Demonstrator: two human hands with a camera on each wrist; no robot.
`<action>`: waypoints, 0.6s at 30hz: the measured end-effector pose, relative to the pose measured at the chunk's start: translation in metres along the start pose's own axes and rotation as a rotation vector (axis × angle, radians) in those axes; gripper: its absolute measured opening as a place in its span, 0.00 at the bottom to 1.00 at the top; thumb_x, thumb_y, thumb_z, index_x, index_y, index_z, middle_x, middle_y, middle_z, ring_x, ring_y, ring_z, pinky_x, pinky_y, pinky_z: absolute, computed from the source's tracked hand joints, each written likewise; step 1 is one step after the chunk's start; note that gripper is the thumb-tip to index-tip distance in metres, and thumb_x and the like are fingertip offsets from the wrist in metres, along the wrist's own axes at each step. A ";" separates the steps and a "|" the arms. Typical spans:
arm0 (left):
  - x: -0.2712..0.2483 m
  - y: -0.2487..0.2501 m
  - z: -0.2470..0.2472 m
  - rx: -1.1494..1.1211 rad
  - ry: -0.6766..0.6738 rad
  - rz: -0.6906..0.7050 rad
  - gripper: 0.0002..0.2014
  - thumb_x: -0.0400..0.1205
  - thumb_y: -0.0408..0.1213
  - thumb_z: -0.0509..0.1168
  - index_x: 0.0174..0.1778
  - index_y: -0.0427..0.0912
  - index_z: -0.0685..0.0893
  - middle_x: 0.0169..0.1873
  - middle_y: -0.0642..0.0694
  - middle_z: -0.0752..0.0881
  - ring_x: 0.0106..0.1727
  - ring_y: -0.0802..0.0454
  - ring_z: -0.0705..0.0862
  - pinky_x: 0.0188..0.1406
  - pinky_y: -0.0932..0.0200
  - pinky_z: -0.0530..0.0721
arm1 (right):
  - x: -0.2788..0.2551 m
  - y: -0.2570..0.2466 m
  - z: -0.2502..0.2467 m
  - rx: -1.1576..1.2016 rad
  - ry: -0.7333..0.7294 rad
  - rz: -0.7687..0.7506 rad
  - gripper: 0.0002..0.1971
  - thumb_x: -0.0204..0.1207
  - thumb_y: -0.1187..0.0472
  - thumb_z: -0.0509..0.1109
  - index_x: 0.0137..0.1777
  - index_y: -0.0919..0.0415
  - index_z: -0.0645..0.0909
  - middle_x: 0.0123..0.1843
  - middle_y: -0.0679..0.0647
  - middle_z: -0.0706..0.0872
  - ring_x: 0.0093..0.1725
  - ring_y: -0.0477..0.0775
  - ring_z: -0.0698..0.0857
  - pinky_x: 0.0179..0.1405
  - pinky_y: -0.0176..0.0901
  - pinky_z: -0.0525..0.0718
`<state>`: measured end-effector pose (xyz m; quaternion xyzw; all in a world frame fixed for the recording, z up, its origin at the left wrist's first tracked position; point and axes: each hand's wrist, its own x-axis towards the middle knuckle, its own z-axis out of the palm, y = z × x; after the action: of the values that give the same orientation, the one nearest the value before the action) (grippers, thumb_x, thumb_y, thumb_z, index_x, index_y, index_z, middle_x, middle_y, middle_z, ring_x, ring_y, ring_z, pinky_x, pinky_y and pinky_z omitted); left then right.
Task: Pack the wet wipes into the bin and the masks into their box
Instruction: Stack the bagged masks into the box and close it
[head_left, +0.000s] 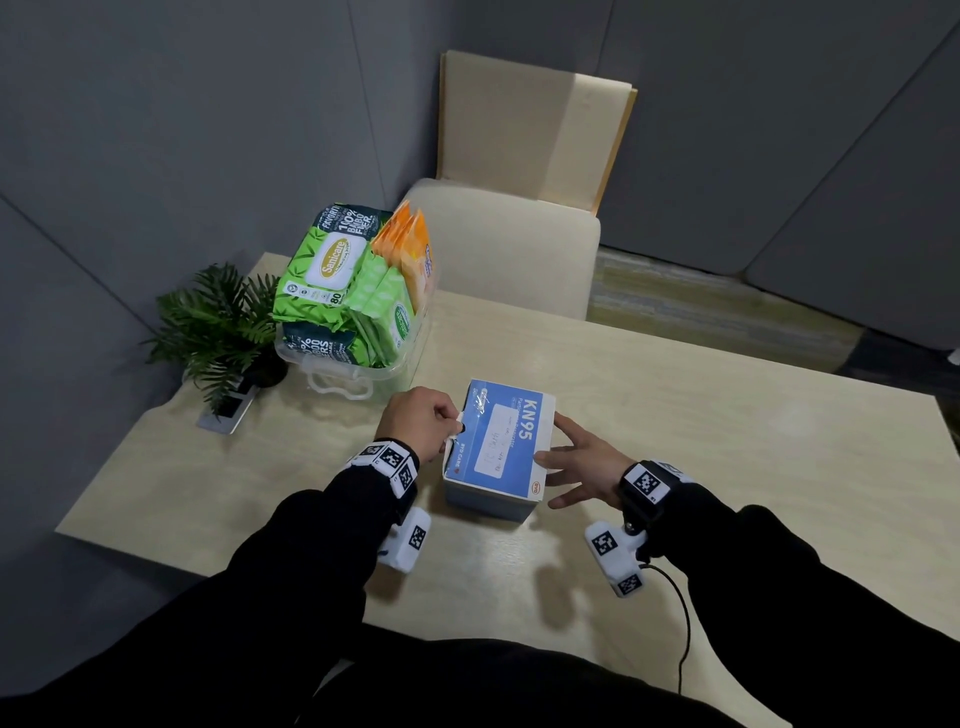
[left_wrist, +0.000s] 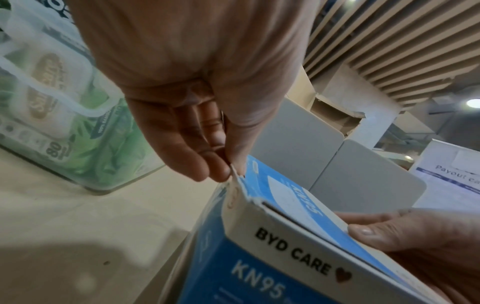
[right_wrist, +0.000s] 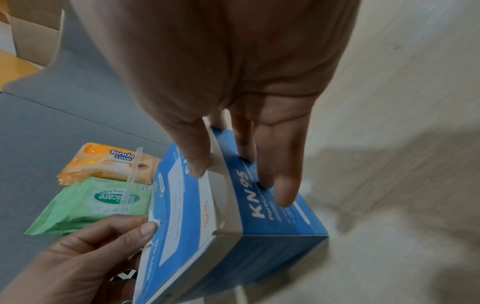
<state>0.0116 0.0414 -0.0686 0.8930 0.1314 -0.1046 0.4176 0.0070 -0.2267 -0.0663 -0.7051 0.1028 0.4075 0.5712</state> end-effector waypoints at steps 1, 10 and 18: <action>0.000 0.000 0.001 0.000 0.003 0.001 0.09 0.75 0.31 0.79 0.31 0.45 0.91 0.26 0.47 0.89 0.24 0.47 0.88 0.25 0.51 0.92 | 0.000 0.000 0.000 0.001 0.002 0.000 0.38 0.83 0.61 0.75 0.86 0.32 0.61 0.61 0.52 0.94 0.62 0.64 0.92 0.57 0.68 0.91; -0.019 -0.023 0.006 -0.202 -0.058 -0.016 0.05 0.82 0.38 0.75 0.47 0.51 0.96 0.40 0.53 0.94 0.36 0.50 0.92 0.34 0.55 0.89 | -0.001 0.009 0.007 0.005 0.063 -0.035 0.35 0.85 0.55 0.73 0.86 0.31 0.62 0.64 0.50 0.92 0.57 0.63 0.94 0.54 0.69 0.92; -0.004 -0.002 -0.001 -0.391 -0.121 -0.284 0.06 0.74 0.25 0.79 0.36 0.40 0.92 0.36 0.40 0.94 0.35 0.47 0.90 0.36 0.48 0.93 | -0.002 0.006 0.005 0.008 0.045 -0.038 0.34 0.84 0.57 0.73 0.85 0.32 0.64 0.62 0.49 0.94 0.58 0.65 0.93 0.56 0.70 0.91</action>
<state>0.0073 0.0423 -0.0682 0.7599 0.2481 -0.1878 0.5708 -0.0006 -0.2247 -0.0696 -0.7137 0.1037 0.3799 0.5793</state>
